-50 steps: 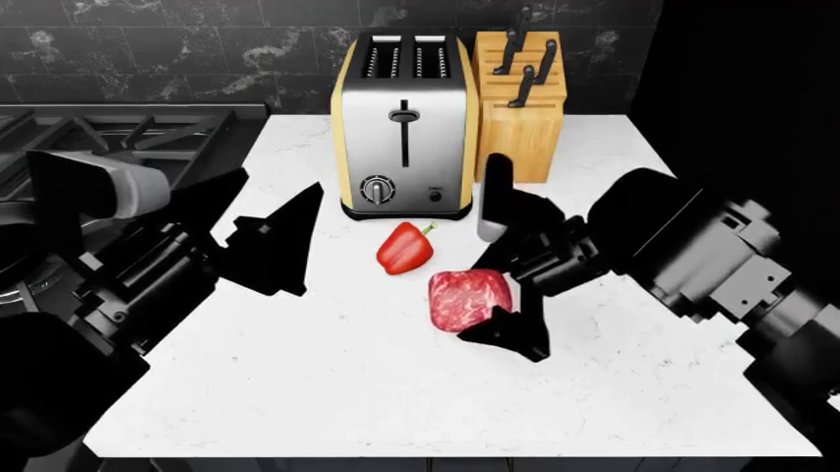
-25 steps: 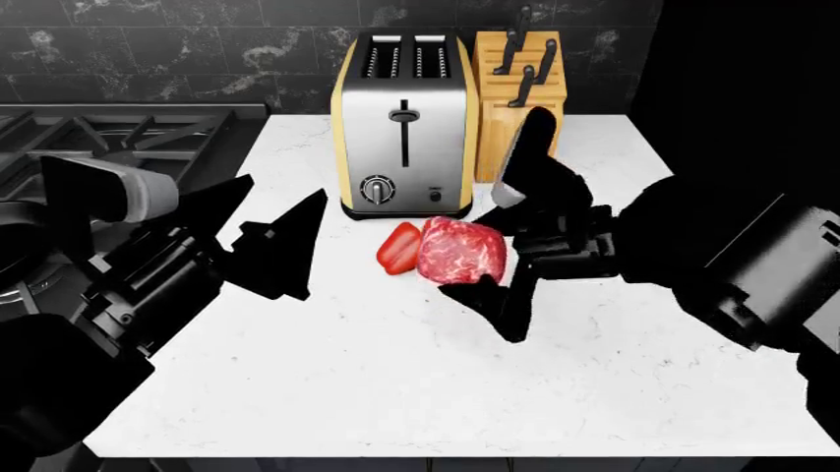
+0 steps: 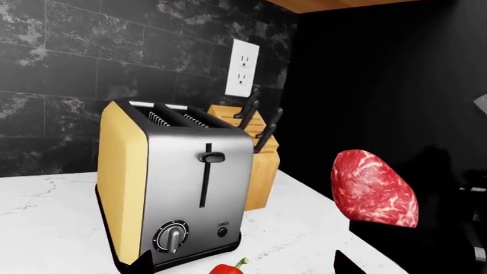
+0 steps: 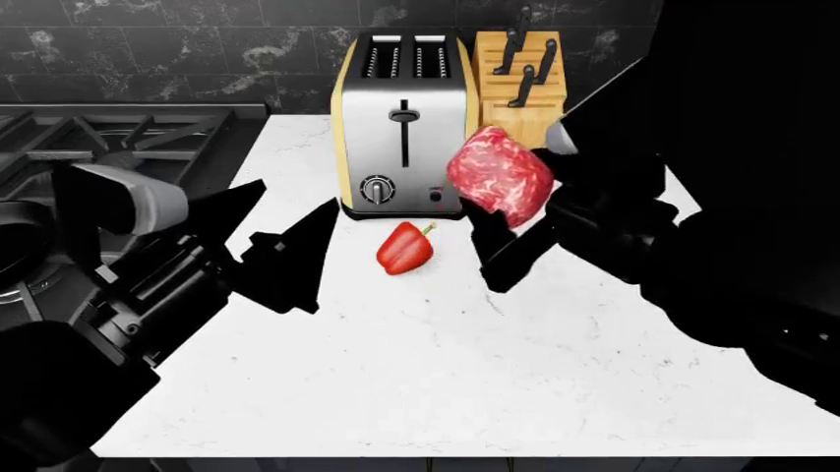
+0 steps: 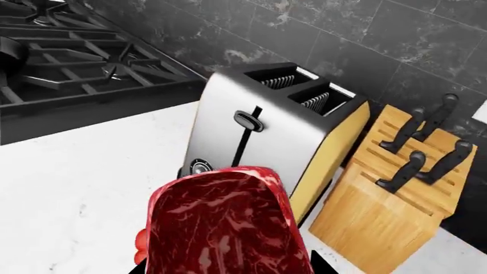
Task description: Place both pans onto different burners. Then place the bell pepper and the pork loin on different pans.
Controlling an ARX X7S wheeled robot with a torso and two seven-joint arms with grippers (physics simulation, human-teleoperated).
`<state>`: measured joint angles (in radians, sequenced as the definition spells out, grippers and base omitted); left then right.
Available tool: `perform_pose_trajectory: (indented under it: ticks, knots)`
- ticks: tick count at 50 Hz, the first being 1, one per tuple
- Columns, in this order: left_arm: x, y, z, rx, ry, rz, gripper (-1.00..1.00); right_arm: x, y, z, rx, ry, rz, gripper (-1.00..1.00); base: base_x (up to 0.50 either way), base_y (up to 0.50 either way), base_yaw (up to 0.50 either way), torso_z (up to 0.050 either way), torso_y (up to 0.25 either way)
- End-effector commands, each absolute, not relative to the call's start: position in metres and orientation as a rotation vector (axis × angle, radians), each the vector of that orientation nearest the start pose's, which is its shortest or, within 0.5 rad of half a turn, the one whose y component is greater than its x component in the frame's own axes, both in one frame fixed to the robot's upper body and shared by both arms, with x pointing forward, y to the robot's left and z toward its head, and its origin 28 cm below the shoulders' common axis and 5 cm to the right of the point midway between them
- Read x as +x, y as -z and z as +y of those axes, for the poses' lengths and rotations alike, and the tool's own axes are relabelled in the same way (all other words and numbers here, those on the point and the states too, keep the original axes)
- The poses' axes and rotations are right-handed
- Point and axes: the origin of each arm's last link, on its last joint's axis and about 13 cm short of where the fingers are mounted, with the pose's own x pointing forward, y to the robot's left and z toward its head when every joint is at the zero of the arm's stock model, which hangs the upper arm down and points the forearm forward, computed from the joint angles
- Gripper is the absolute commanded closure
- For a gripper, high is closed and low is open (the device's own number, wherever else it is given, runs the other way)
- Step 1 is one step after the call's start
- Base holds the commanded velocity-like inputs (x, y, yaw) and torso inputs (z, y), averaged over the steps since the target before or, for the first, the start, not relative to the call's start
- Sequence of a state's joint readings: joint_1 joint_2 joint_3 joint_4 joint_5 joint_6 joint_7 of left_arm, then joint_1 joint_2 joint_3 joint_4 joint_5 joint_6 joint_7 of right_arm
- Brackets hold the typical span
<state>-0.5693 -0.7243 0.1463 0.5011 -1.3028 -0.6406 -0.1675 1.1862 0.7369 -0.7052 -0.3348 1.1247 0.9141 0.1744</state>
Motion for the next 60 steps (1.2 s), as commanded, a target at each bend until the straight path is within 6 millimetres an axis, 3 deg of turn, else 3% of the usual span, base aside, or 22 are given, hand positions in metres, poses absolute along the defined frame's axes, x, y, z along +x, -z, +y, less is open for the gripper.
perform_pose_trajectory:
  ticks: [1, 5, 14, 33, 43, 60]
  knots:
    - [0.236, -0.215, 0.251, -0.217, 0.622, -0.039, -1.00, 0.250, -0.272, -0.121, -0.385, -0.343, -0.072, 1.00, 0.00, 0.00, 0.00, 0.000, 0.000]
    - [0.236, -0.218, 0.248, -0.213, 0.631, -0.044, -1.00, 0.237, -0.267, -0.122, -0.473, -0.288, -0.084, 1.00, 0.00, 0.00, 0.00, 0.000, 0.000]
    - [0.248, -0.232, 0.235, -0.208, 0.638, -0.055, -1.00, 0.219, -0.260, -0.127, -0.355, -0.205, -0.153, 1.00, 0.00, 0.00, 0.00, 0.001, 0.001]
    - [0.279, -0.243, 0.211, -0.162, 0.701, 0.060, -1.00, 0.210, -0.262, -0.136, -0.311, -0.147, -0.229, 1.00, 0.00, 0.00, 0.00, 0.001, 0.001]
    - [0.291, -0.262, 0.212, -0.089, 0.696, 0.132, -1.00, 0.209, -0.261, -0.136, -0.314, -0.164, -0.235, 1.00, 0.00, 0.00, 0.00, 0.000, 0.002]
    - [0.329, -0.257, 0.222, 0.008, 0.719, 0.267, -1.00, 0.211, -0.259, -0.135, -0.302, -0.181, -0.224, 1.00, 0.00, 0.00, 0.00, 0.001, 0.001]
